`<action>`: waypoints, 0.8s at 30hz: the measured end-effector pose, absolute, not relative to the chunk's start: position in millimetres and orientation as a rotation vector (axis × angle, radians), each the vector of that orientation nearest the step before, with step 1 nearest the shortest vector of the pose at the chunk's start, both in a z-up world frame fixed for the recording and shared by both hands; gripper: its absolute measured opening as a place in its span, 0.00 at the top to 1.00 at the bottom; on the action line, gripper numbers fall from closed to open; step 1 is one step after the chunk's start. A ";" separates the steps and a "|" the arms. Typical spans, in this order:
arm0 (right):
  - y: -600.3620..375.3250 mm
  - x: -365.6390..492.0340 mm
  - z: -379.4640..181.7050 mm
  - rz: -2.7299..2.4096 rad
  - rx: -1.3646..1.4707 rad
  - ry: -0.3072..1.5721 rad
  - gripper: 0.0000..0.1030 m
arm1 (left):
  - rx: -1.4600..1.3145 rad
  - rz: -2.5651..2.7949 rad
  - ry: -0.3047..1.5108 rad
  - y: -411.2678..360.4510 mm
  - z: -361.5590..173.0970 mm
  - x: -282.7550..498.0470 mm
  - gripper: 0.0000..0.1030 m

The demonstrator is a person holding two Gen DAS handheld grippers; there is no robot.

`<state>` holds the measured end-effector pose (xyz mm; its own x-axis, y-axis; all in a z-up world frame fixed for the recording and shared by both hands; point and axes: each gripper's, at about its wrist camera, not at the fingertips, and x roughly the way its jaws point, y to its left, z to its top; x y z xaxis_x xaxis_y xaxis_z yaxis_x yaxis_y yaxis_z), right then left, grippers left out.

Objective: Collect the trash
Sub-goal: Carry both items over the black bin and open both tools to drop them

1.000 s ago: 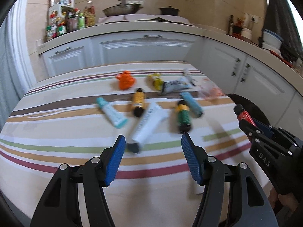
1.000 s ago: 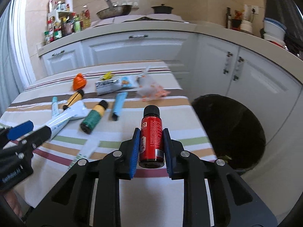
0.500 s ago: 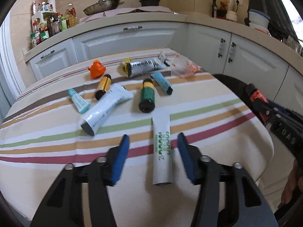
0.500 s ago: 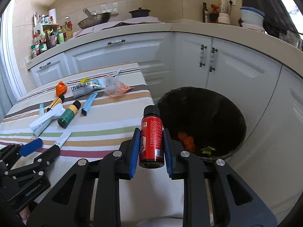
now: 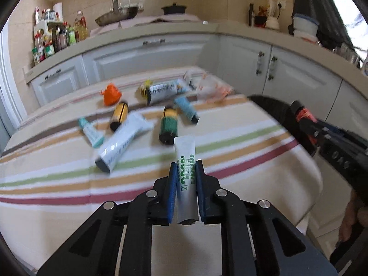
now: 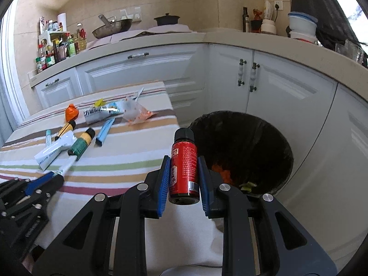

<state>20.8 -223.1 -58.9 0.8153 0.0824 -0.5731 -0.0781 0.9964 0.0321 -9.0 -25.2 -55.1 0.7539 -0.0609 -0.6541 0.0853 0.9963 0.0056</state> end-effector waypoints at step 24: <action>-320.5 93.4 -34.3 -0.129 0.050 0.533 0.77 | 0.065 -0.267 0.604 -137.9 -11.3 114.7 0.84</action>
<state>93.4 -320.5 -34.3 0.8535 -0.1097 -0.5094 0.1360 0.9906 0.0144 114.7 -137.9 -11.3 0.7899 -0.2289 -0.5690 0.2665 0.9637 -0.0178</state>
